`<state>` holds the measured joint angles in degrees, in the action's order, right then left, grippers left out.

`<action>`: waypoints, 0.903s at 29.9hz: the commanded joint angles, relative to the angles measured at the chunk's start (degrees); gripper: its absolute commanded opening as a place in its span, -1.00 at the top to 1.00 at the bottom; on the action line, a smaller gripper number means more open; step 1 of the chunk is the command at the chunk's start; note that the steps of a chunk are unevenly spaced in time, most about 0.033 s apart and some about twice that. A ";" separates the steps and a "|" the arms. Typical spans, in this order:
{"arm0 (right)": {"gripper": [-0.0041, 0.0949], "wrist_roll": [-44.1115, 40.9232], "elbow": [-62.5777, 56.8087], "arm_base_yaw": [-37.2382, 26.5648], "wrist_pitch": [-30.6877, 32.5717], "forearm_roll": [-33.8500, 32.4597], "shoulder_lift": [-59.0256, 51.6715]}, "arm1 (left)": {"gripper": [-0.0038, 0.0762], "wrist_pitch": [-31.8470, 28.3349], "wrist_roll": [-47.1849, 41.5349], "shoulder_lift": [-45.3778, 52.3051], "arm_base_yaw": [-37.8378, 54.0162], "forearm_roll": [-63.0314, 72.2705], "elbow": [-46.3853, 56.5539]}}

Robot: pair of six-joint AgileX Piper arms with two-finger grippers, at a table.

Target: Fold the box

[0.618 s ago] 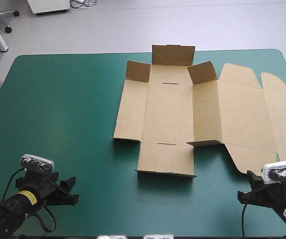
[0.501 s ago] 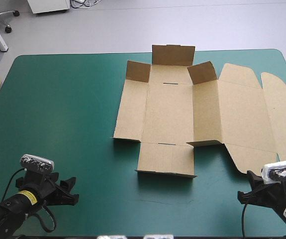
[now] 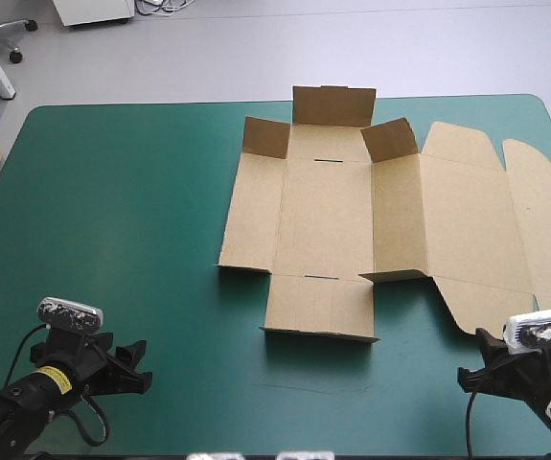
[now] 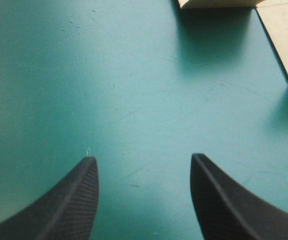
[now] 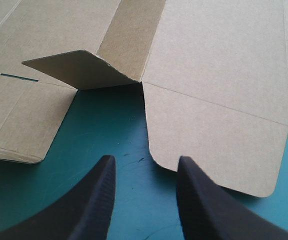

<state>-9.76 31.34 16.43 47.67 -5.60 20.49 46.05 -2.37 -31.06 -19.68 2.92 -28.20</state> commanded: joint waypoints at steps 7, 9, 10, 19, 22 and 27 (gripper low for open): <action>0.06 -1.32 6.08 -0.06 0.39 -3.99 5.84 | -0.09 -3.33 -1.30 -13.25 -0.26 2.07 -12.98; 0.01 -1.32 7.55 -0.06 1.06 -4.21 7.64 | -0.09 -4.04 -1.21 -16.74 -0.26 2.07 -15.80; -0.01 -1.42 8.25 -0.06 1.06 -4.21 8.52 | -0.09 -4.34 -1.21 -18.94 -0.26 2.07 -17.62; -0.04 -1.68 12.89 -0.06 1.51 -6.38 11.59 | -0.09 -6.81 -1.01 -33.00 2.72 3.08 -27.85; -0.04 -1.68 13.28 -0.06 1.63 -7.17 11.59 | -0.09 -7.38 5.27 -37.17 9.22 10.41 -30.69; -0.04 -1.94 13.28 -0.06 1.75 -6.98 11.59 | -0.09 -3.91 23.78 -43.58 21.18 34.34 -33.79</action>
<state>-11.42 42.73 16.43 52.45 -11.31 31.53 42.47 12.12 -72.74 -3.79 23.20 -58.80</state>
